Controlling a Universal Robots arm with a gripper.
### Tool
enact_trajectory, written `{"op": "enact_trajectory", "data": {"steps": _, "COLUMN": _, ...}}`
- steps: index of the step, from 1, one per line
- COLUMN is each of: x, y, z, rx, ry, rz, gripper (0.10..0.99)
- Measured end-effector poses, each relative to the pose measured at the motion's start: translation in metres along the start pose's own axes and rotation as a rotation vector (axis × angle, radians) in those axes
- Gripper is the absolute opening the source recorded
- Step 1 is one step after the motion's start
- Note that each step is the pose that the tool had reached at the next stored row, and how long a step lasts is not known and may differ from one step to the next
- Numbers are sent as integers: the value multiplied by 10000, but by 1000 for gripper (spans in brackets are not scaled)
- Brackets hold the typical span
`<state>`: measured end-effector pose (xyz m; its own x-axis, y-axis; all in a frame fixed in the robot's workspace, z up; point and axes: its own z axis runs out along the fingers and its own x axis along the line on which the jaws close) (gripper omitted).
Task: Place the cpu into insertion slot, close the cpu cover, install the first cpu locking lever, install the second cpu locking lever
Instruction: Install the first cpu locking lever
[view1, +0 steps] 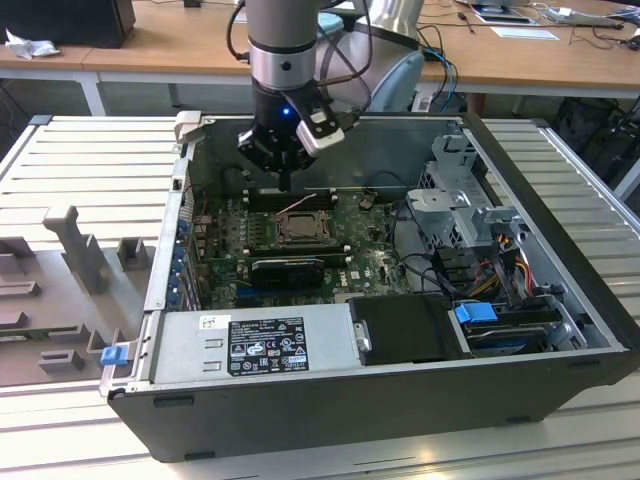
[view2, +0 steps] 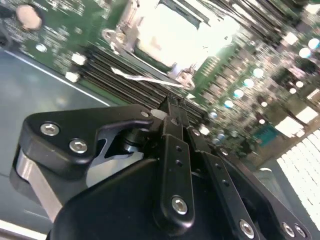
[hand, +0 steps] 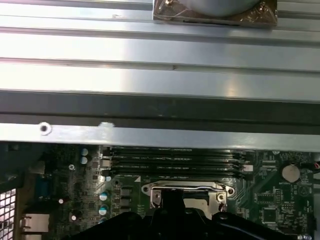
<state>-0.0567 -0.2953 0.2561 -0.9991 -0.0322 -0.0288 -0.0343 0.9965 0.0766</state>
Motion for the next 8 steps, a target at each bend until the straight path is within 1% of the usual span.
{"op": "enact_trajectory", "data": {"steps": 2, "x": -116, "y": -4, "z": 4, "rx": 0, "ry": 1, "rz": 1, "gripper": 106}}
{"op": "enact_trajectory", "data": {"steps": 3, "x": -156, "y": -6, "z": 5, "rx": 2, "ry": 2, "rz": 3, "gripper": 106}}
{"op": "enact_trajectory", "data": {"steps": 5, "x": -171, "y": -8, "z": 6, "rx": -3, "ry": 0, "rz": 6, "gripper": 106}}
{"op": "enact_trajectory", "data": {"steps": 6, "x": -172, "y": -9, "z": 8, "rx": -47, "ry": -3, "rz": 7, "gripper": 106}}
{"op": "enact_trajectory", "data": {"steps": 7, "x": -172, "y": -12, "z": 11, "rx": -148, "ry": -5, "rz": 11, "gripper": 106}}
{"op": "enact_trajectory", "data": {"steps": 8, "x": -173, "y": -15, "z": 14, "rx": -283, "ry": -9, "rz": 16, "gripper": 106}}
